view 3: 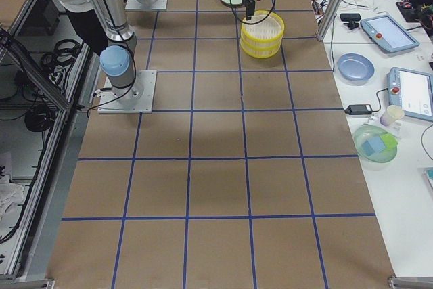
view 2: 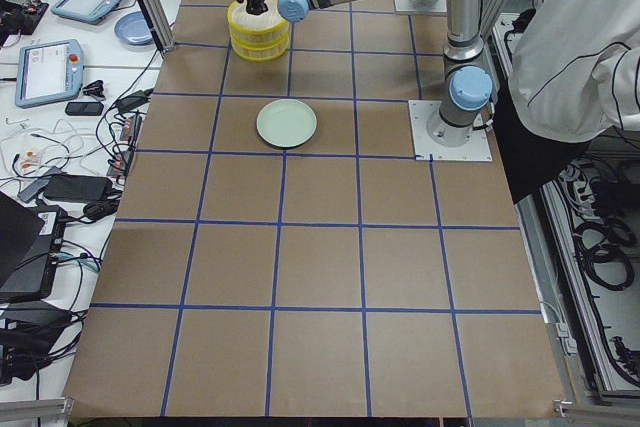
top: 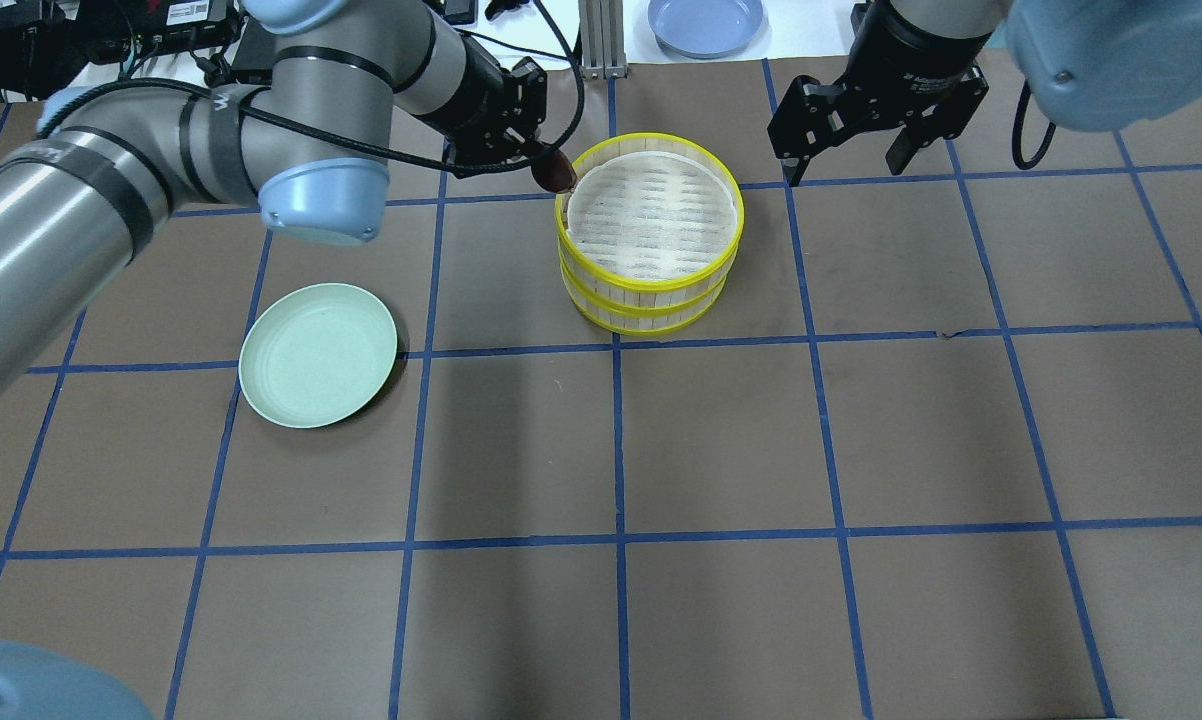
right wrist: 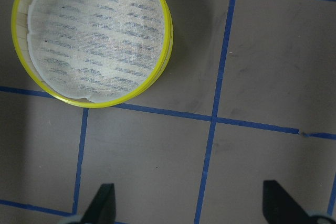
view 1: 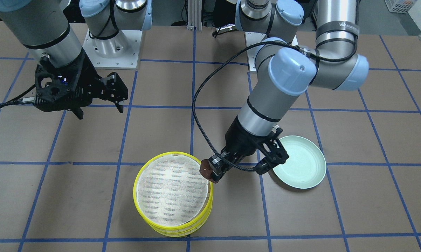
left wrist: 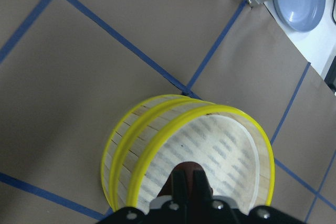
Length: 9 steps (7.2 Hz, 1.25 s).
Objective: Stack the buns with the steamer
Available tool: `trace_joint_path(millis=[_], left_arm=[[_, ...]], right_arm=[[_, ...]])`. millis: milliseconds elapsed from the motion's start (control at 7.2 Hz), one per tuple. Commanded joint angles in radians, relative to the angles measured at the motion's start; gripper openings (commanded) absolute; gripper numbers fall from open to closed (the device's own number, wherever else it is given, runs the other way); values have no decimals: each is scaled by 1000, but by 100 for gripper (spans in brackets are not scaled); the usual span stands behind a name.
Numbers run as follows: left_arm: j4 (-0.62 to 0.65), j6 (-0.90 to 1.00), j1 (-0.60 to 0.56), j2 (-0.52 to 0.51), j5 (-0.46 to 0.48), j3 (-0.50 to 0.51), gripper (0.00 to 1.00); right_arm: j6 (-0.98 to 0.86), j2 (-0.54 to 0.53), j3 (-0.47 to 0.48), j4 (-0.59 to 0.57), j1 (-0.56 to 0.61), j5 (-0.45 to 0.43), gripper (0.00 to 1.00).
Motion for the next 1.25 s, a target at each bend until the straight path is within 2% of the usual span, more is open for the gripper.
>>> trace_joint_path(millis=[0,139,278,417,694,833,1111], left_arm=[[63,-18,-32,-69,-4,0,81],[67,-17,-36,-72,-4,3,97],[57,11,-36,-62,5,5,97],[-6,104,-30,-31,32,12,99],[-243,217,15,18,184,82,100],[-300,388,50,55,225,90,100],[-391,646,139,124,232,90,100]], right_arm=[[-7,-30,1,11,1,-65,100],[10,-38,1,5,22,-101,100],[119,-40,-1,9,50,-101,100],[149,-32,-1,5,73,-101,100],[148,-30,-1,0,71,-104,100],[148,-32,-1,0,71,-126,100],[148,-30,1,0,71,-155,100]])
